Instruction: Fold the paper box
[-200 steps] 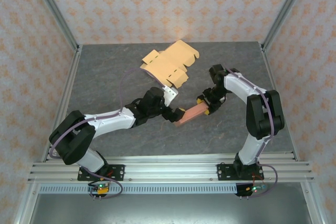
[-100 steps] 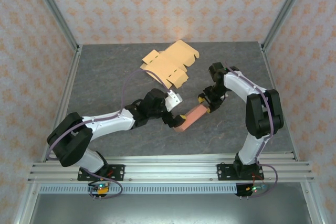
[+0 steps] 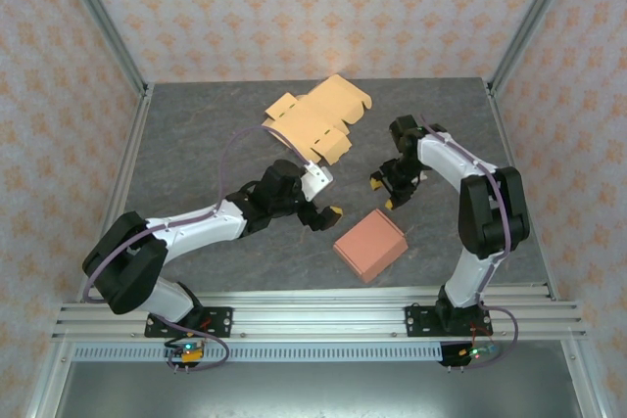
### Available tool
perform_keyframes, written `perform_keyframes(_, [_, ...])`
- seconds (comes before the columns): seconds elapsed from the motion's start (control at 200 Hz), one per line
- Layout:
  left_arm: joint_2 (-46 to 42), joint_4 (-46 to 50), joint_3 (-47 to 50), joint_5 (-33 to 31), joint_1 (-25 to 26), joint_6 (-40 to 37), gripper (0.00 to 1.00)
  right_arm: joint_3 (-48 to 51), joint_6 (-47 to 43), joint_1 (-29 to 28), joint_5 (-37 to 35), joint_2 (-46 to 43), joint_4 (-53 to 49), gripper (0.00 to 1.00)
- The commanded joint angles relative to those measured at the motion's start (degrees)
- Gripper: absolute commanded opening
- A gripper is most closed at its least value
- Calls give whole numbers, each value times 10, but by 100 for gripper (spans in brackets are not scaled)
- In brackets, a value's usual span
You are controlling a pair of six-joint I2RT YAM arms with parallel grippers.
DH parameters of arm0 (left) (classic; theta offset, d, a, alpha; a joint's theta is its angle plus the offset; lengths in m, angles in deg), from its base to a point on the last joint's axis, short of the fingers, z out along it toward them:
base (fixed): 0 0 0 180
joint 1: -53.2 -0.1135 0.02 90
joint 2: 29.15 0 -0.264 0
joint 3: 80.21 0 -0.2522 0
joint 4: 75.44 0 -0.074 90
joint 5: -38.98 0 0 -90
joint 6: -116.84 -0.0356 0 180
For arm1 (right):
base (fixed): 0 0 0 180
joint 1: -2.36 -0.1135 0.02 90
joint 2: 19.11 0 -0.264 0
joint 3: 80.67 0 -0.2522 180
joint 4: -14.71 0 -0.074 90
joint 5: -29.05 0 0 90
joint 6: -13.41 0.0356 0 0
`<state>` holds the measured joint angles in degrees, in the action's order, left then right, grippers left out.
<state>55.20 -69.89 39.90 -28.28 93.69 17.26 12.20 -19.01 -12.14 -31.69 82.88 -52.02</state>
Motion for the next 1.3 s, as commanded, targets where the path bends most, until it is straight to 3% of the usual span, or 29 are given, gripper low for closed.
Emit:
perform_keyframes(0.0, [-11, 61, -32, 7, 1, 17, 100, -11, -96, 9, -39, -34, -15, 60])
perform_keyframes(0.115, [-15, 114, -46, -3, 37, 12, 100, 20, -193, 25, -16, -71, -4, 64])
perform_keyframes(0.245, [-41, 137, -19, -14, 94, -63, 100, 70, -275, 33, -27, -132, -16, 67])
perform_keyframes(0.38, [-59, 121, 24, -12, 127, -182, 100, 133, -298, 33, -22, -177, -13, 71])
perform_keyframes(0.516, [-22, 163, -3, -47, 132, -221, 100, 192, -292, 33, 27, -184, 18, 72])
perform_keyframes(0.641, [13, 142, 7, -86, 141, -257, 100, 233, -296, 33, 61, -196, 65, 76])
perform_keyframes(0.741, [32, 102, 14, -102, 141, -255, 100, 247, -292, 33, 95, -196, 97, 77])
perform_keyframes(0.926, [69, 30, 17, -197, 123, -225, 100, 274, -226, 24, 142, -197, 168, 77])
perform_keyframes(1.101, [57, 25, 20, -141, 72, -197, 100, 247, -189, 19, 134, -163, 261, 76])
perform_keyframes(1.296, [14, 51, 28, -110, 54, -156, 100, 150, -209, 20, 100, -110, 231, 77])
